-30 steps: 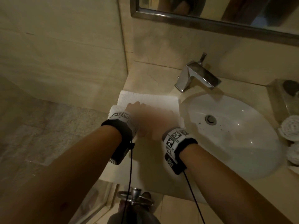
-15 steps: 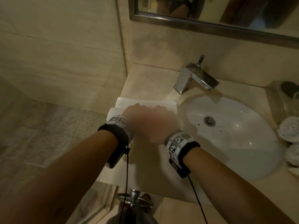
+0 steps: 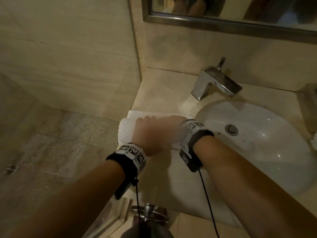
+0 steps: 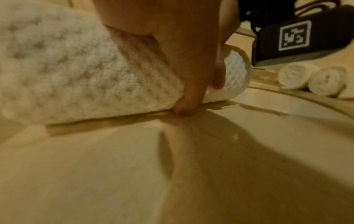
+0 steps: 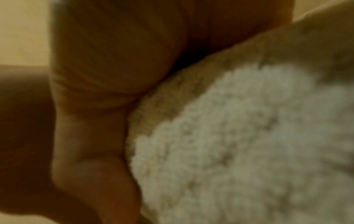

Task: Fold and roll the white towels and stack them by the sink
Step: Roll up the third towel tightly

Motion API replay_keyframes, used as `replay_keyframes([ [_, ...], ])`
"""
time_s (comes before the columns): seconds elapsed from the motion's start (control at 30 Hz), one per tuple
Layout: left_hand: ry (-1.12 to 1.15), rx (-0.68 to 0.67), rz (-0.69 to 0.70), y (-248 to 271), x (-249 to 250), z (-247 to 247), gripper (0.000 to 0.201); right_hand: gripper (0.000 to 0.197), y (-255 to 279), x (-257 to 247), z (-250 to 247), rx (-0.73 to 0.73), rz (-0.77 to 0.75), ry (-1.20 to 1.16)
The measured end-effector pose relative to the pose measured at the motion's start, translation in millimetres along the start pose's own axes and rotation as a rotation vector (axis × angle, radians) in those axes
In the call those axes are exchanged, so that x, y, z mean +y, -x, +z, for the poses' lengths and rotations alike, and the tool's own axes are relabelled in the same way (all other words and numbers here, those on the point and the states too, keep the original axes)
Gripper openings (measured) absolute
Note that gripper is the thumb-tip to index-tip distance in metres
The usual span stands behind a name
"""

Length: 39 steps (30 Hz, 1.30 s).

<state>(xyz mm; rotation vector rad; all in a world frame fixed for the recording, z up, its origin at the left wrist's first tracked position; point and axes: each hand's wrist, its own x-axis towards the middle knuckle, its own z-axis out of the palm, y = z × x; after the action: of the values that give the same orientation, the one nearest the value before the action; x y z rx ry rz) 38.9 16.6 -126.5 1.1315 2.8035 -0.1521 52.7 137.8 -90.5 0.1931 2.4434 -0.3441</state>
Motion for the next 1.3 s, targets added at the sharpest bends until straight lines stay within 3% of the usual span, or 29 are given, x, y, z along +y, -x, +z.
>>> replay_keyframes([
  [0.1,0.009,0.016,0.015,1.5,-0.6,2.5,0.077,0.059,-9.0,1.9,-0.2,-0.09,0.04,-0.077],
  [0.17,0.0,0.016,0.029,4.3,-1.3,2.7,0.07,0.066,-14.4,6.6,-5.8,-0.065,0.087,-0.176],
  [0.27,-0.015,0.011,0.043,7.1,-2.2,0.7,0.063,0.058,-24.2,8.6,-14.2,0.001,0.174,-0.371],
  [0.37,-0.003,-0.005,0.044,8.3,-2.2,-1.7,0.059,0.058,-32.2,18.2,-7.8,0.052,0.245,-0.245],
  [0.47,0.001,-0.056,0.074,7.4,-9.6,-3.0,0.067,0.055,-38.7,34.9,-4.9,0.135,0.342,-0.164],
  [0.63,0.027,-0.165,0.133,-2.2,-24.0,-13.8,0.078,0.017,-41.9,34.3,-8.7,0.109,0.361,-0.082],
  [0.77,0.014,-0.212,0.119,-4.5,-23.8,-15.8,0.086,0.031,-42.4,36.0,-9.1,0.185,0.294,-0.116],
  [0.9,0.015,-0.303,0.126,-12.0,-21.4,-20.8,0.107,0.02,-35.6,45.5,-2.3,0.318,0.357,-0.159],
  [1.03,0.068,-0.327,0.097,-10.7,-21.7,-19.8,0.102,0.022,-35.8,36.1,1.0,0.337,0.397,-0.128],
  [1.1,0.142,-0.305,0.07,-7.5,-25.9,-16.5,0.095,0.03,-34.8,35.4,-1.0,0.408,0.339,-0.06],
  [1.2,0.272,-0.31,0.049,-8.5,-32.6,-17.5,0.085,0.046,-24.2,31.1,-9.0,0.488,-0.036,-0.149],
  [1.23,0.312,-0.326,0.035,-11.7,-34.0,-19.1,0.084,0.046,-17.8,26.2,-11.8,0.465,-0.155,-0.218],
  [1.3,0.378,-0.351,0.014,-19.8,-38.0,-19.8,0.087,0.043,-4.9,12.6,-14.4,0.307,-0.229,-0.332],
])
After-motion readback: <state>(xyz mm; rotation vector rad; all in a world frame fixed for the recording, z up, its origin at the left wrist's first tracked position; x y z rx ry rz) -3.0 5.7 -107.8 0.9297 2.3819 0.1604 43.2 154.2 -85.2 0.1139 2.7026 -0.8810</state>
